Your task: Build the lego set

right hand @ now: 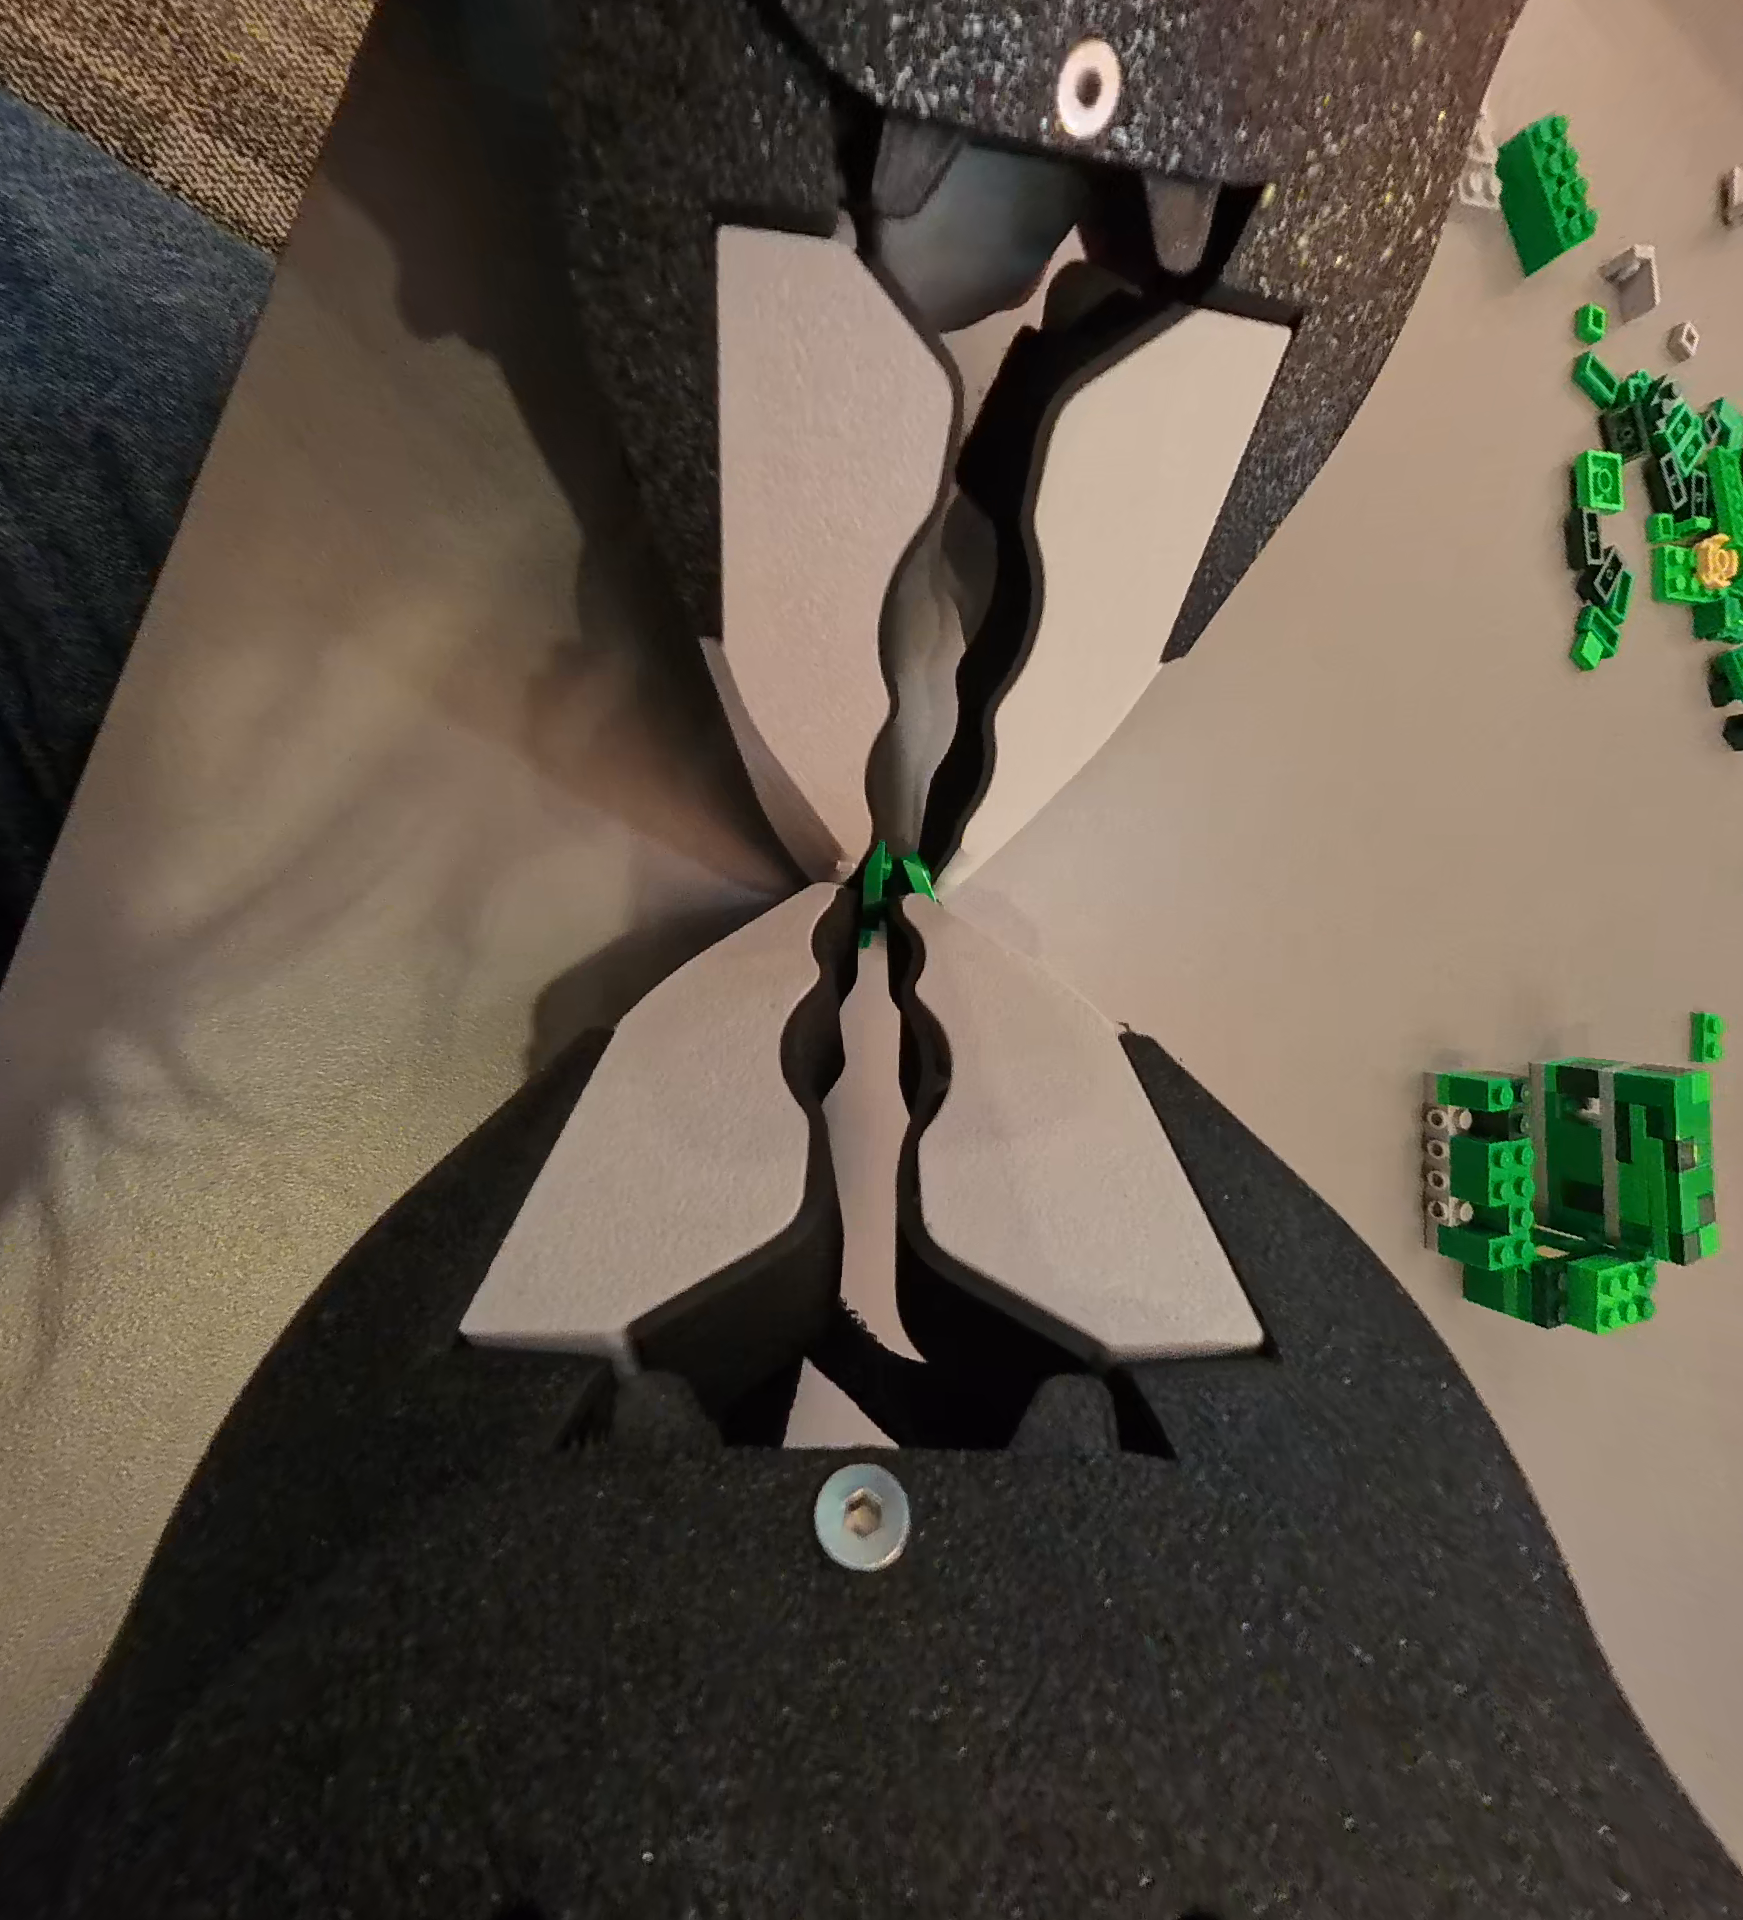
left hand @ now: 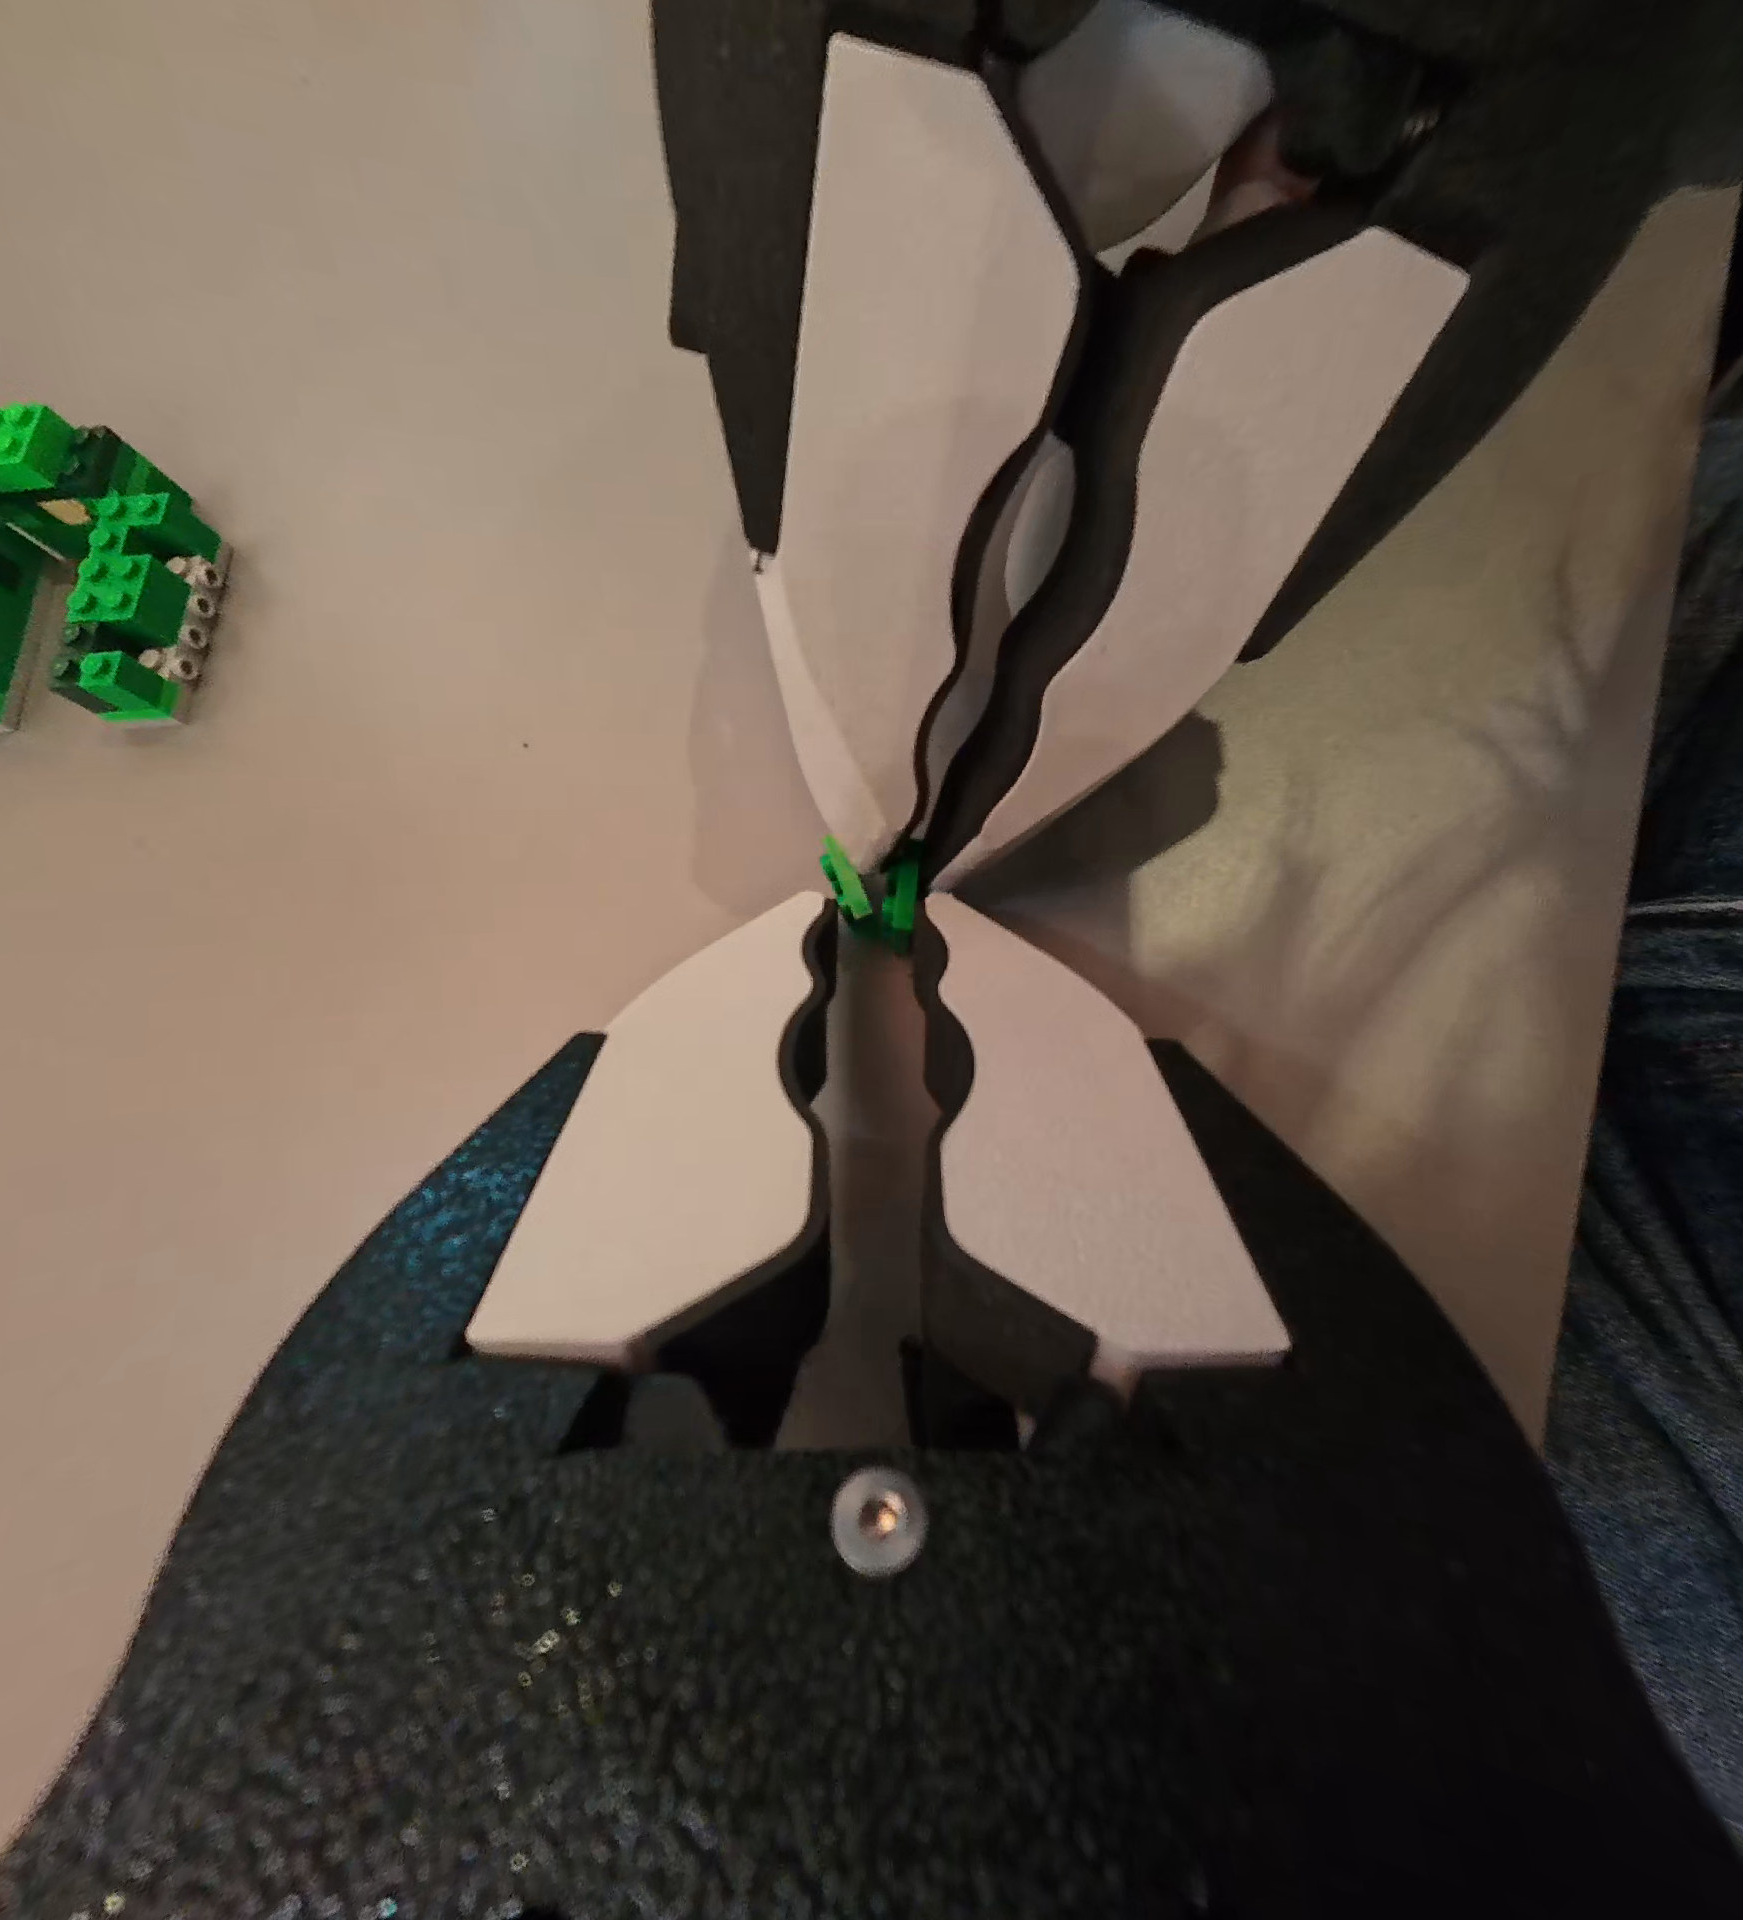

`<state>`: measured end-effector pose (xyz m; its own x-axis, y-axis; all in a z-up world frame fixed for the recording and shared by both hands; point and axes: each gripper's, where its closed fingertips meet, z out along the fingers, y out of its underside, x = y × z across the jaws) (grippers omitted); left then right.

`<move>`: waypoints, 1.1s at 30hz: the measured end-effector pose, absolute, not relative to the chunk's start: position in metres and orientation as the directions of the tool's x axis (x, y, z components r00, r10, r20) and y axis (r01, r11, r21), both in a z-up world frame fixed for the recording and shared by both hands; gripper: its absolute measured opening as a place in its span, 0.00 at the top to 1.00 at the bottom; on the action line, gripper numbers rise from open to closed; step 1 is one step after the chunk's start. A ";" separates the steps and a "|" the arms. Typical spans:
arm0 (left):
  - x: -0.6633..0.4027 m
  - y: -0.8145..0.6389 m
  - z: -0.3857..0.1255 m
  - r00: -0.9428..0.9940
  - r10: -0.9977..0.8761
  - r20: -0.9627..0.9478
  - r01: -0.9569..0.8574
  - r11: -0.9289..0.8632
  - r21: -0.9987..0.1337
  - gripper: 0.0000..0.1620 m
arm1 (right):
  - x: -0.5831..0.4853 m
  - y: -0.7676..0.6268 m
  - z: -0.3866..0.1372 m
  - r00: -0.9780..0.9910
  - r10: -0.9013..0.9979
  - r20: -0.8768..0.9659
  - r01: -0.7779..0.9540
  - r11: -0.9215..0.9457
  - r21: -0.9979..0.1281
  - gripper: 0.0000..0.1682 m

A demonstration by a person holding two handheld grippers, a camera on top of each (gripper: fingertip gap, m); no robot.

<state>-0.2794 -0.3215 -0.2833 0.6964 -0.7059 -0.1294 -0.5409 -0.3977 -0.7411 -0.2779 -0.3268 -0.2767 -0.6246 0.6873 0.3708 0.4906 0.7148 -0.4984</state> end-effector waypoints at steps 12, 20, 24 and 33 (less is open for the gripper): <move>-0.279 -0.320 -0.284 0.705 -0.701 -0.110 -0.524 -0.410 -0.746 0.94 | -0.266 -0.327 -0.276 -0.607 0.734 0.303 0.517 0.655 -0.551 0.93; -0.278 -0.320 -0.284 0.703 -0.704 -0.101 -0.520 -0.412 -0.748 0.94 | -0.266 -0.318 -0.277 -0.557 0.791 0.253 0.535 0.575 -0.620 0.91; -0.278 -0.319 -0.284 0.701 -0.707 -0.094 -0.516 -0.412 -0.750 0.94 | -0.273 -0.317 -0.283 -0.550 0.804 0.225 0.543 0.549 -0.636 0.88; -0.280 -0.317 -0.280 0.684 -0.708 -0.178 -0.556 -0.347 -0.756 0.94 | -0.280 -0.319 -0.280 -0.574 0.791 0.214 0.493 0.542 -0.681 0.91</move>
<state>-0.2802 -0.3171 -0.2797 0.6837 -0.7078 -0.1777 -0.5555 -0.3469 -0.7557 -0.2803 -0.3194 -0.2801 -0.5736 0.7908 0.2135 0.4932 0.5415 -0.6808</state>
